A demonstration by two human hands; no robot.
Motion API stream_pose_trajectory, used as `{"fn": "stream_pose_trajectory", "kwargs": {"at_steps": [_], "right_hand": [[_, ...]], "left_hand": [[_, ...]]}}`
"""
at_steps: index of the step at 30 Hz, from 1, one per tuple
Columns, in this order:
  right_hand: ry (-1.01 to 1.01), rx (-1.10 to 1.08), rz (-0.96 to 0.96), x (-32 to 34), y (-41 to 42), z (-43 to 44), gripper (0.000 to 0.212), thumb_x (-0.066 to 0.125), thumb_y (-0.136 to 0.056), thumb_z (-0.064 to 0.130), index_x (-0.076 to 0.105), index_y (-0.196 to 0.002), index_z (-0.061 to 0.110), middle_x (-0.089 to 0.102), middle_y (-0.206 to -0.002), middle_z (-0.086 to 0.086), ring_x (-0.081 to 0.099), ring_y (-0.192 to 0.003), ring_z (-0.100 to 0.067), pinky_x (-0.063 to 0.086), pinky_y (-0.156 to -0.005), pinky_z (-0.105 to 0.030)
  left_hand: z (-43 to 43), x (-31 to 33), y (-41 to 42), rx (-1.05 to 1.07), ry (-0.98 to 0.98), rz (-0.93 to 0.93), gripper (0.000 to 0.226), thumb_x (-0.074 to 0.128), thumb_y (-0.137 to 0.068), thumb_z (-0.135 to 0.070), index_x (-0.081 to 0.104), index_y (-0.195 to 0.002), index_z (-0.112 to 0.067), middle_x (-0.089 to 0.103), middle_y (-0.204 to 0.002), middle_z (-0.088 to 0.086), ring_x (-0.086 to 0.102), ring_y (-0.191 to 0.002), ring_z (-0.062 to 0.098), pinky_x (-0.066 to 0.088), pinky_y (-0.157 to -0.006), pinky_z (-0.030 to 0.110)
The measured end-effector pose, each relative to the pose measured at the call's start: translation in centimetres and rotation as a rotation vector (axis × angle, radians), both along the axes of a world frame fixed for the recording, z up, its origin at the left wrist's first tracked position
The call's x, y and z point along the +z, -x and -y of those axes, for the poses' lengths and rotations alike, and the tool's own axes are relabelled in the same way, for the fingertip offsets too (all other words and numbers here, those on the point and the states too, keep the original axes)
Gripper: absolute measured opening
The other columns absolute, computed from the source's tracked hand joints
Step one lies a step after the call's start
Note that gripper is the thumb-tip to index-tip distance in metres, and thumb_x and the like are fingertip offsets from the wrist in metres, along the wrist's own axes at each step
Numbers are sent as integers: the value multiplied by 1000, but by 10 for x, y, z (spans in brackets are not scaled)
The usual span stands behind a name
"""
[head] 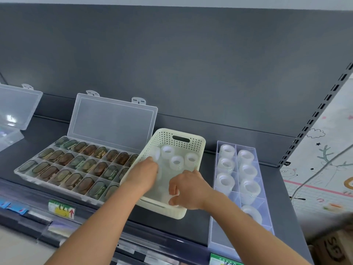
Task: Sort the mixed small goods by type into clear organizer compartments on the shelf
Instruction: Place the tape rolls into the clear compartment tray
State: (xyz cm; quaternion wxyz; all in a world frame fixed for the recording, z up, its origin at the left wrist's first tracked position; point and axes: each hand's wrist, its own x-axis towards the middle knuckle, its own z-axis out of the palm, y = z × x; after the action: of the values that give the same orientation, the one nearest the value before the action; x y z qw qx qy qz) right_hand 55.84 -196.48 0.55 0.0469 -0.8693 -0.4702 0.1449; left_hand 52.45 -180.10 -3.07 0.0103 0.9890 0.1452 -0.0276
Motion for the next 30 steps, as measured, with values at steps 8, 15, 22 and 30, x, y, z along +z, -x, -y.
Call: {"fn": "stream_pose_trajectory", "kwargs": {"at_steps": [8, 15, 22, 30], "right_hand": [[-530, -203, 31, -1, 1, 30, 15, 67, -84, 23, 69, -98, 20, 65, -102, 7, 51, -101, -15, 40, -89, -24], [-685, -392, 102, 3, 11, 81, 14, 74, -79, 16, 71, -92, 18, 65, -92, 9, 55, -84, -11, 45, -75, -22], [-596, -519, 245, 8, 10, 136, 12, 74, -80, 20, 71, -91, 21, 68, -94, 9, 58, -91, -14, 47, -77, -25], [-465, -550, 244, 3, 9, 179, 12, 73, -79, 22, 73, -91, 20, 67, -93, 10, 57, -92, -15, 48, -77, -29]], "left_hand": [[14, 21, 3, -25, 346, 347, 21, 64, -87, -25, 66, -75, -9, 53, -80, 0, 53, -73, 19, 44, -64, 37], [50, 35, 10, -185, 537, 502, 19, 64, -90, -24, 73, -106, -23, 57, -97, -11, 50, -96, 10, 43, -79, 31], [97, 31, 11, -345, 471, 485, 15, 64, -89, -17, 74, -99, -14, 57, -95, -6, 47, -99, 14, 44, -81, 35], [143, 33, 6, -604, 258, 311, 21, 51, -94, -23, 73, -92, -21, 54, -92, -10, 41, -92, 11, 40, -75, 29]]}}
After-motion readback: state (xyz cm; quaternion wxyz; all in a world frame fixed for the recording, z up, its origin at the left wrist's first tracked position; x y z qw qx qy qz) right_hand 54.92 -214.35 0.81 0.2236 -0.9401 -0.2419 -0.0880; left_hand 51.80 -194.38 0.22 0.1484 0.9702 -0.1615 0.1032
